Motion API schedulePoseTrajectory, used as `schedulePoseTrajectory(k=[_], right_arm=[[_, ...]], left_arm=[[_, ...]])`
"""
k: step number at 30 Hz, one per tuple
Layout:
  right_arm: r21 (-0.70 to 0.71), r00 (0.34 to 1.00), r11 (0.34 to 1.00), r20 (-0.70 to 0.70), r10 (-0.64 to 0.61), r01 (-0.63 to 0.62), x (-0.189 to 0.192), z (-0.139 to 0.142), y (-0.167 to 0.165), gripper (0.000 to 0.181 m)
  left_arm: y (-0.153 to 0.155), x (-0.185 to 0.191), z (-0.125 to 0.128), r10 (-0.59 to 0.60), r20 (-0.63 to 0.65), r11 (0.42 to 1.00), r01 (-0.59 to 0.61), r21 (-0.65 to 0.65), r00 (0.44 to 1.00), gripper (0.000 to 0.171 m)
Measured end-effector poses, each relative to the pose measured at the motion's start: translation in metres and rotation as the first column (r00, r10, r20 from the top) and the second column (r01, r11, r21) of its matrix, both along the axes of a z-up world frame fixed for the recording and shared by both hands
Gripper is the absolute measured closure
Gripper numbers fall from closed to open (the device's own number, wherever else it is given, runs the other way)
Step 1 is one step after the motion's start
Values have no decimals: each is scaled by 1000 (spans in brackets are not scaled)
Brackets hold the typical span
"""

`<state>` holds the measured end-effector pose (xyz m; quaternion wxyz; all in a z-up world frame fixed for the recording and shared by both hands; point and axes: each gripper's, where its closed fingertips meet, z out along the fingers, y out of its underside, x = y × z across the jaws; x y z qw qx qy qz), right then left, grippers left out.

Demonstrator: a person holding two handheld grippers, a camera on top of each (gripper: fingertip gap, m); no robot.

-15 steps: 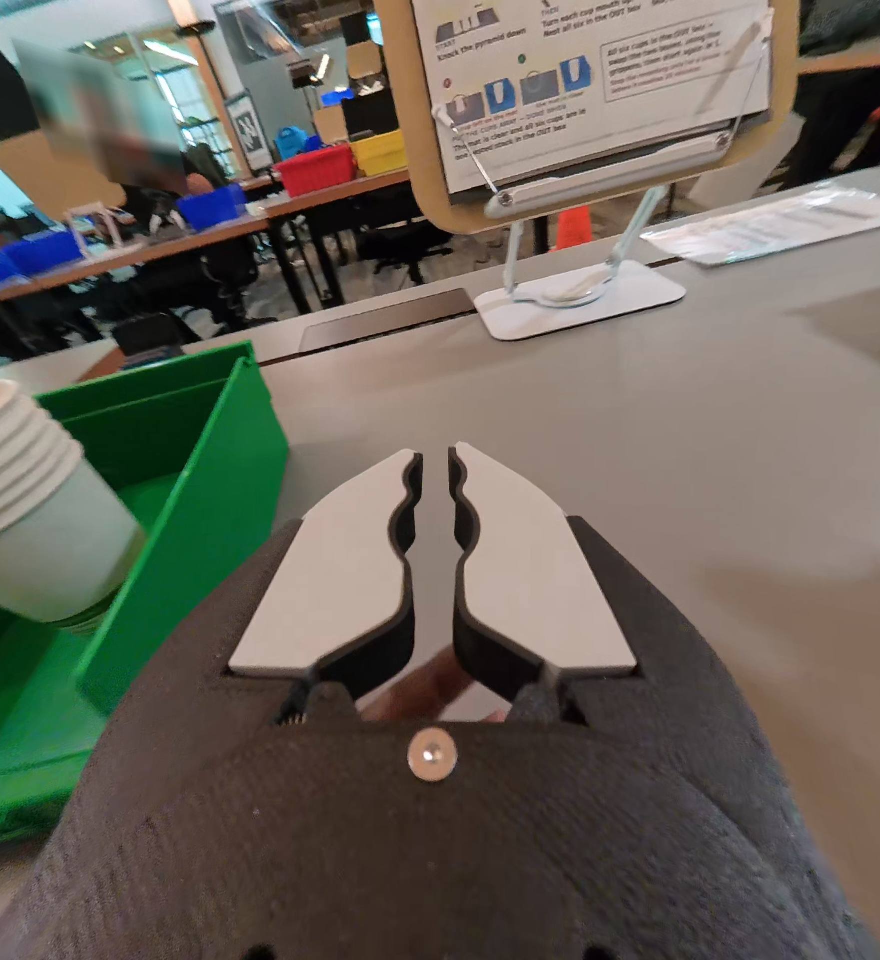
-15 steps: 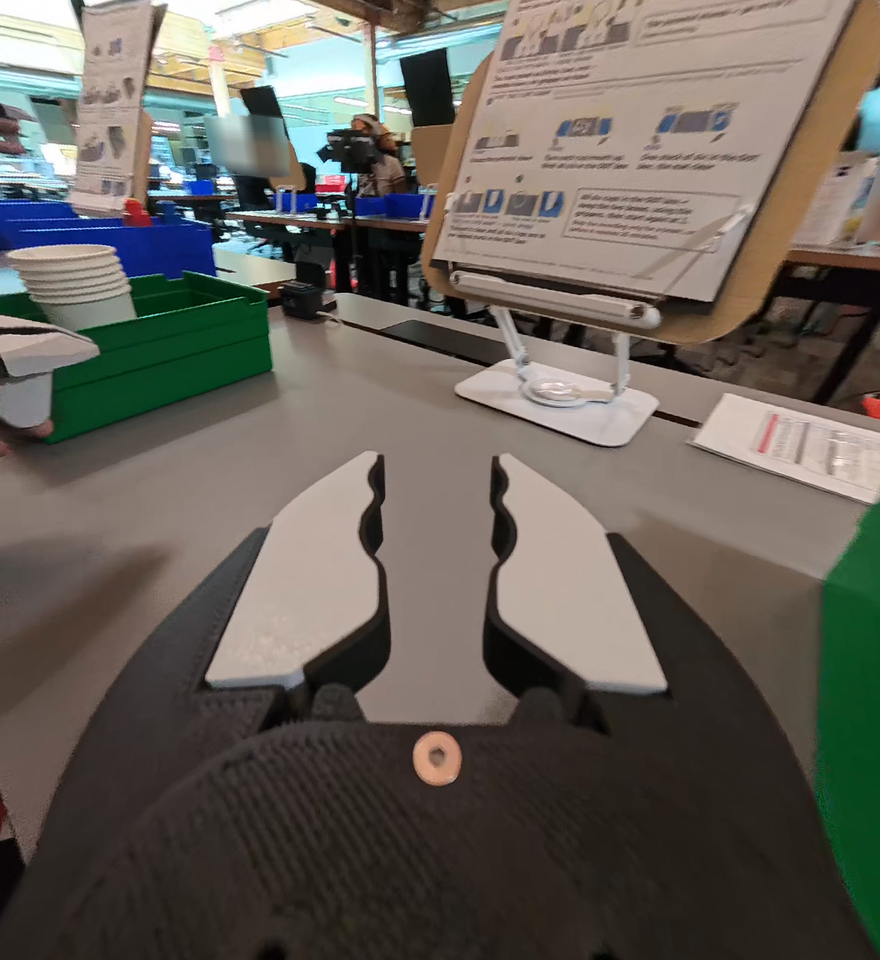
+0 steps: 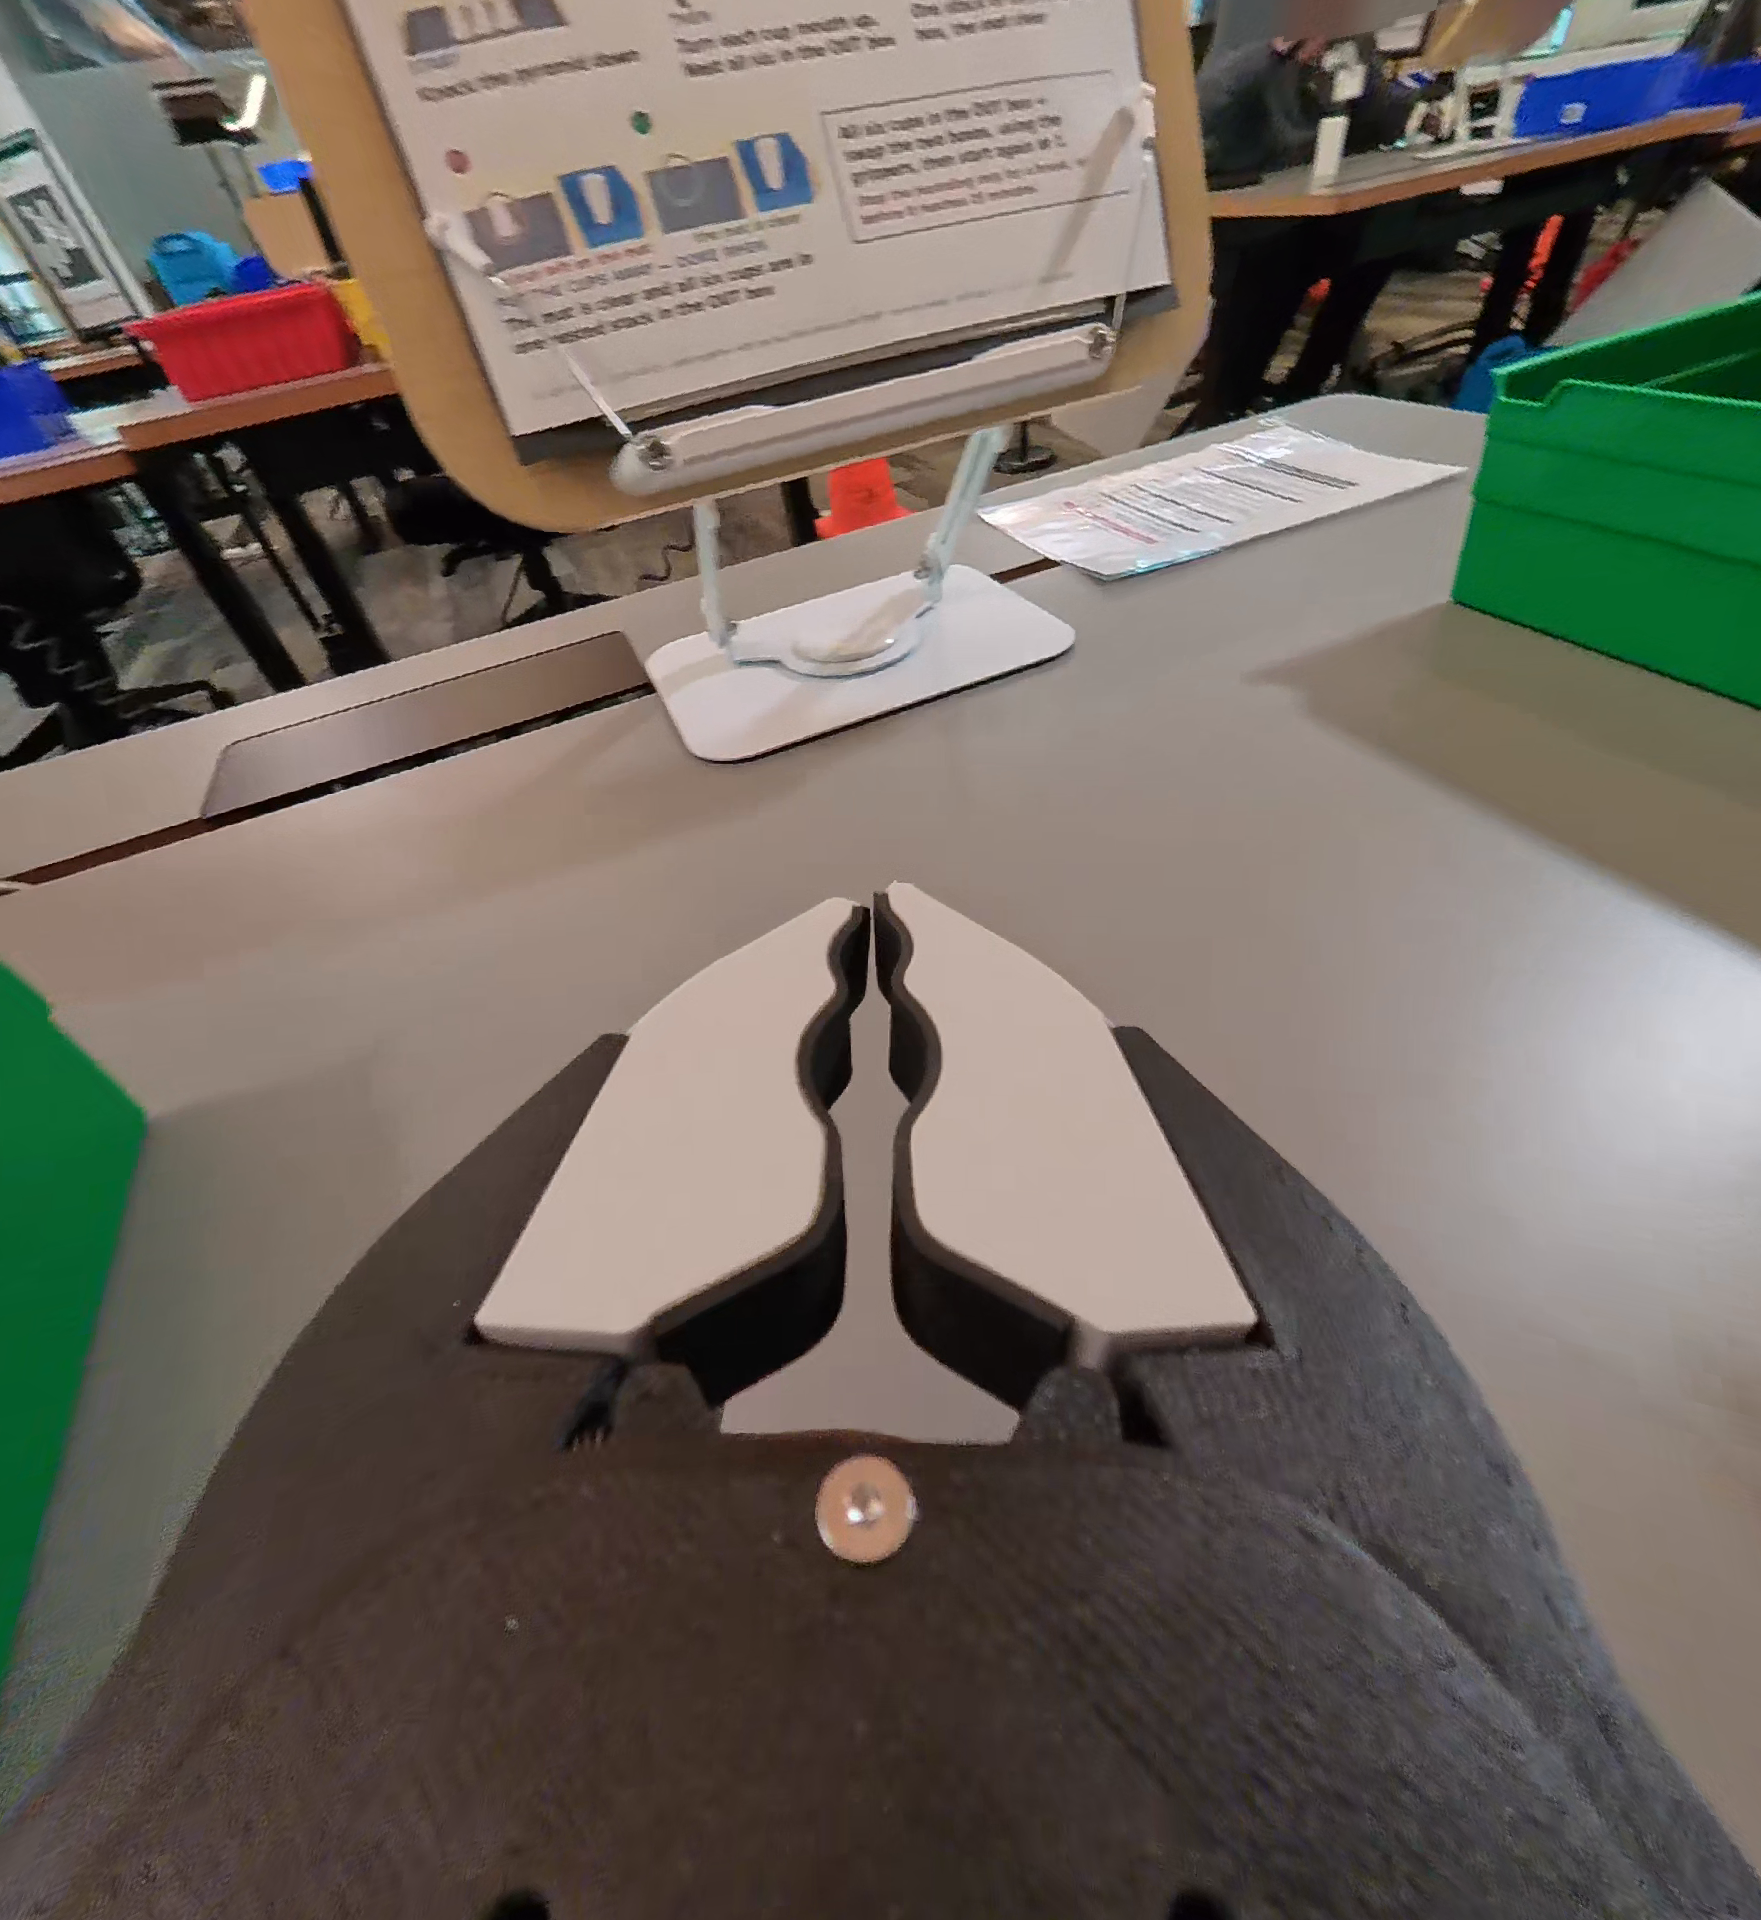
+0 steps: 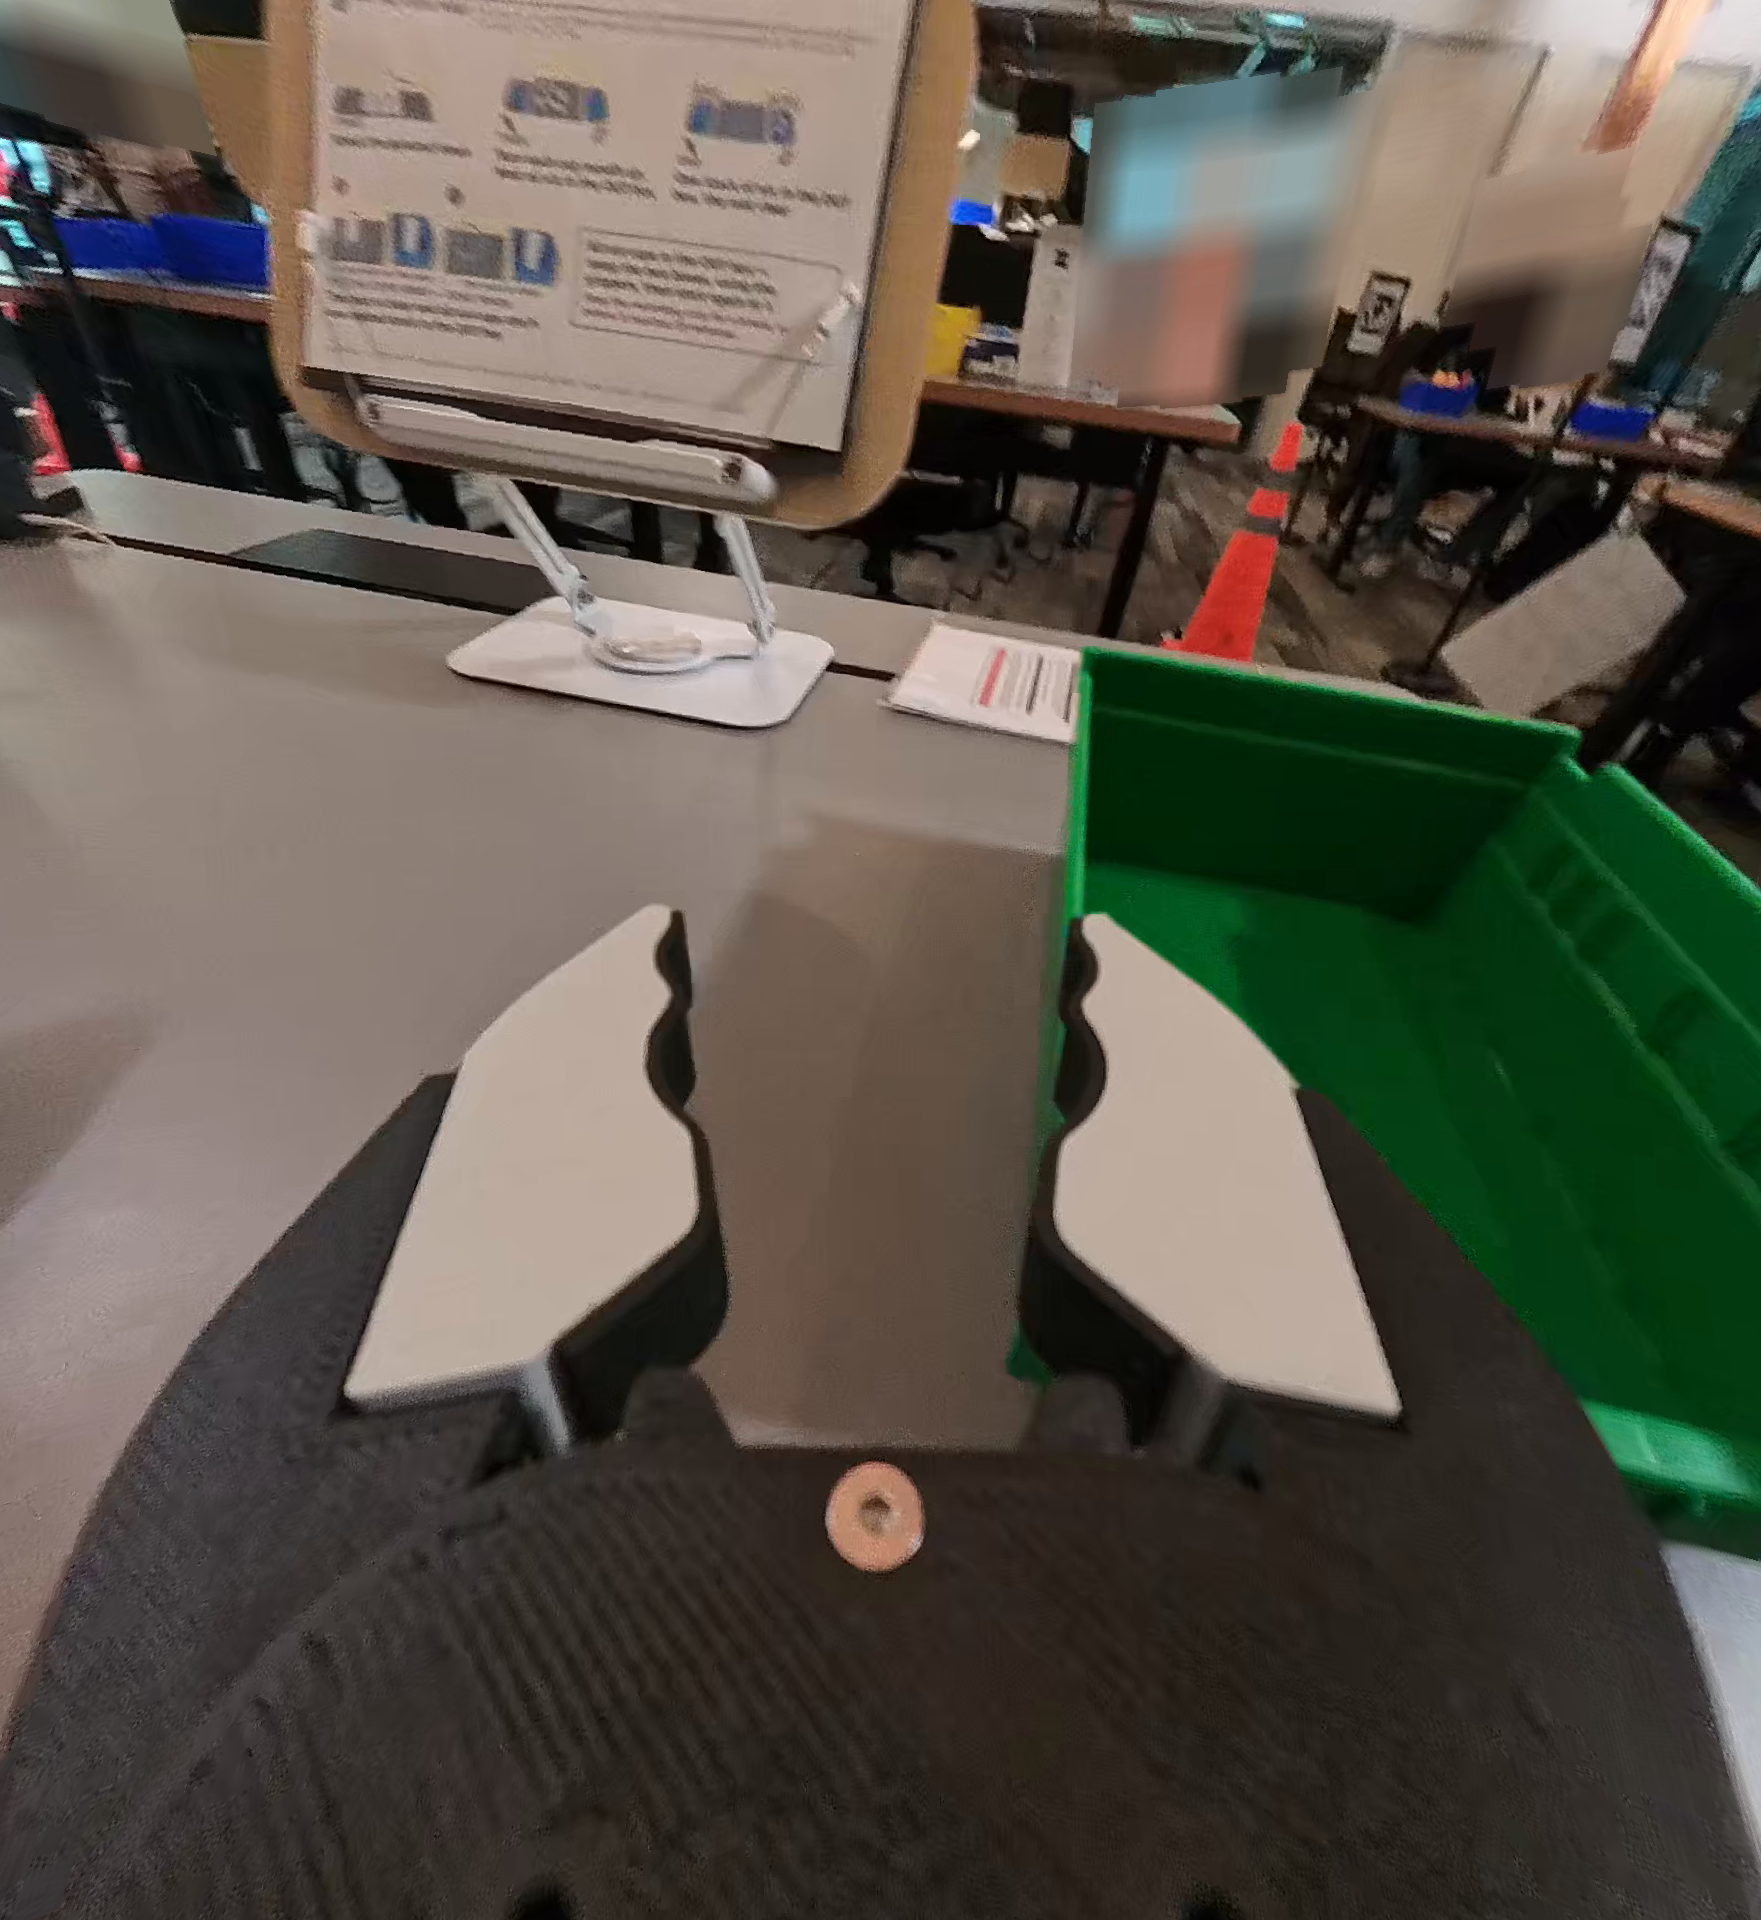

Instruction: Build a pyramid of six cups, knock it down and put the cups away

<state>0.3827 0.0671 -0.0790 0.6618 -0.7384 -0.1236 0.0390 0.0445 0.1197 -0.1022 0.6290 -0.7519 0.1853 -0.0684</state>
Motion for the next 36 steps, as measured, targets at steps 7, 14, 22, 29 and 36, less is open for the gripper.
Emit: schedulePoseTrajectory(k=[7,14,22,29,36], right_arm=[[62,987,986,-55,-151,155,45,13,-11,108],[-57,979,981,-64,-192,188,53,-9,0,110],[-162,979,972,-79,-186,172,48,-29,12,120],[-180,977,975,-147,-157,130,49,-32,19,172],[-170,982,972,-72,-175,161,57,-32,23,176]], left_arm=[[7,21,-8,-70,-1,997,70,-41,998,169],[5,16,-12,-66,10,995,66,-71,998,169],[-1,6,-19,-51,4,993,52,-106,999,168],[-4,-2,-21,-28,-16,993,26,-112,999,168],[-6,-5,-21,-18,-13,993,16,-113,1000,169]])
